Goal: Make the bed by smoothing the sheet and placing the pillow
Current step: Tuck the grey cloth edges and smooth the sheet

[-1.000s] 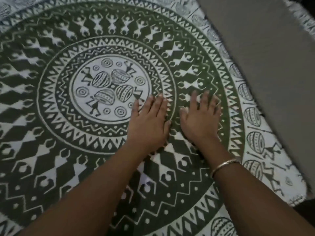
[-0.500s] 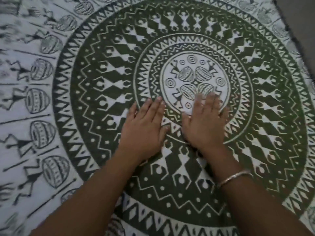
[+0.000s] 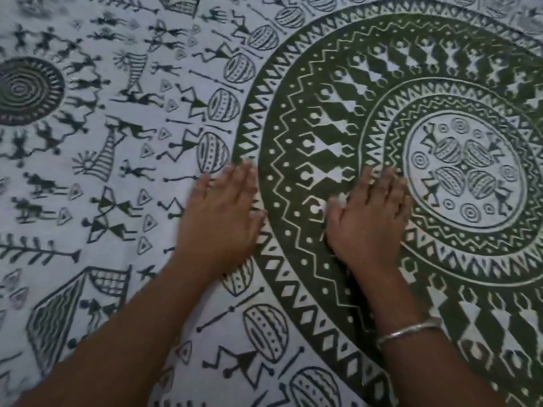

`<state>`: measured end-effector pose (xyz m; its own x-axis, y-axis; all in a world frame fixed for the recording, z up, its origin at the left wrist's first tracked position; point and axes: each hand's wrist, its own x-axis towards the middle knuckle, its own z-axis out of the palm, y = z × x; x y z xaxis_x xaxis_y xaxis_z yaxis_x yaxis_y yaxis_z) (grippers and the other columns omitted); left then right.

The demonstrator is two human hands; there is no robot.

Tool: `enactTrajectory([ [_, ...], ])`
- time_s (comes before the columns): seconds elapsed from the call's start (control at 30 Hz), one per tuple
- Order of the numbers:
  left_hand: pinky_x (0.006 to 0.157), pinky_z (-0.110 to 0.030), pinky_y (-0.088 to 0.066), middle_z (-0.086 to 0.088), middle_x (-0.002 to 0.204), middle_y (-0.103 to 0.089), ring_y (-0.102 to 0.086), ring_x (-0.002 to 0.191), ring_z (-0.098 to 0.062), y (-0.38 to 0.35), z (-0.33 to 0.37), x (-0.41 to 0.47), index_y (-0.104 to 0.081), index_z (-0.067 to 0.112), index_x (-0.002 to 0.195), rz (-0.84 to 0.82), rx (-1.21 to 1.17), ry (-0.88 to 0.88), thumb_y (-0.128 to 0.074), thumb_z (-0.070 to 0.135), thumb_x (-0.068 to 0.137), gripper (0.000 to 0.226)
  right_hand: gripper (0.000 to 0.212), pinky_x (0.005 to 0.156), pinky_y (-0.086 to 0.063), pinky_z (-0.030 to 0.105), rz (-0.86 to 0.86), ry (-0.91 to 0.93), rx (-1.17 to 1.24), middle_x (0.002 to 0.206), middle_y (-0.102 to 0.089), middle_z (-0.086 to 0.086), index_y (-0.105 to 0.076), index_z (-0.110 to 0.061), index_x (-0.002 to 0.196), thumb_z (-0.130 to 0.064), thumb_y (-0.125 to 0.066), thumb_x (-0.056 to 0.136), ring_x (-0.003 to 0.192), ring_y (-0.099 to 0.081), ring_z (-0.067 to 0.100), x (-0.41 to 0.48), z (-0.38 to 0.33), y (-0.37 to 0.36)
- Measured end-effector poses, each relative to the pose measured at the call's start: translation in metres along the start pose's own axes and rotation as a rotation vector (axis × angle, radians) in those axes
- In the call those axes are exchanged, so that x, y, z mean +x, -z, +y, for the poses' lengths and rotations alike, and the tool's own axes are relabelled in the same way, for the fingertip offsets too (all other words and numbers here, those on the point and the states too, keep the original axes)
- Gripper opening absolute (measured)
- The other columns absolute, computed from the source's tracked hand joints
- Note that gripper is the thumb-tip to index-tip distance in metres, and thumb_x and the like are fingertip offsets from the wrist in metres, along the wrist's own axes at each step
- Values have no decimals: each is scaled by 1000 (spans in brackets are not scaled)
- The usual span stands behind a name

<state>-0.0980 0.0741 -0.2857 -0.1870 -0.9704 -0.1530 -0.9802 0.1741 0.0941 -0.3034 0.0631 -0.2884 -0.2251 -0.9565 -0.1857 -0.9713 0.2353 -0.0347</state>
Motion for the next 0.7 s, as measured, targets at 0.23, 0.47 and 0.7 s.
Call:
enactTrajectory([
  [0.23, 114, -48, -17, -11, 152, -32, -30, 140, -27, 5, -39, -10, -32, 7, 146, 53, -46, -140, -28, 32, 92, 59, 65, 116, 5, 55, -36, 519, -40, 161, 7, 4, 2, -24, 153, -49, -15, 96, 147, 9, 29, -25, -117, -9],
  [0.47, 118, -43, 2, -6, 160, 3, 1, 147, -22, 16, -134, -30, 5, 12, 151, -6, 21, 175, -7, 48, 94, 68, 72, 117, -2, 53, 56, 157, 22, 158, -7, 22, -10, -8, 152, -47, -27, 94, 146, -2, 36, -19, -131, -7],
  [0.7, 118, -41, -1, -4, 159, -8, -6, 146, -20, 10, -176, -46, -6, 14, 151, 2, 2, -24, -12, 49, 91, 70, 65, 115, 8, 53, 15, 631, -6, 161, -1, 8, -4, -22, 153, -49, -7, 95, 147, 6, 32, -37, -235, -16],
])
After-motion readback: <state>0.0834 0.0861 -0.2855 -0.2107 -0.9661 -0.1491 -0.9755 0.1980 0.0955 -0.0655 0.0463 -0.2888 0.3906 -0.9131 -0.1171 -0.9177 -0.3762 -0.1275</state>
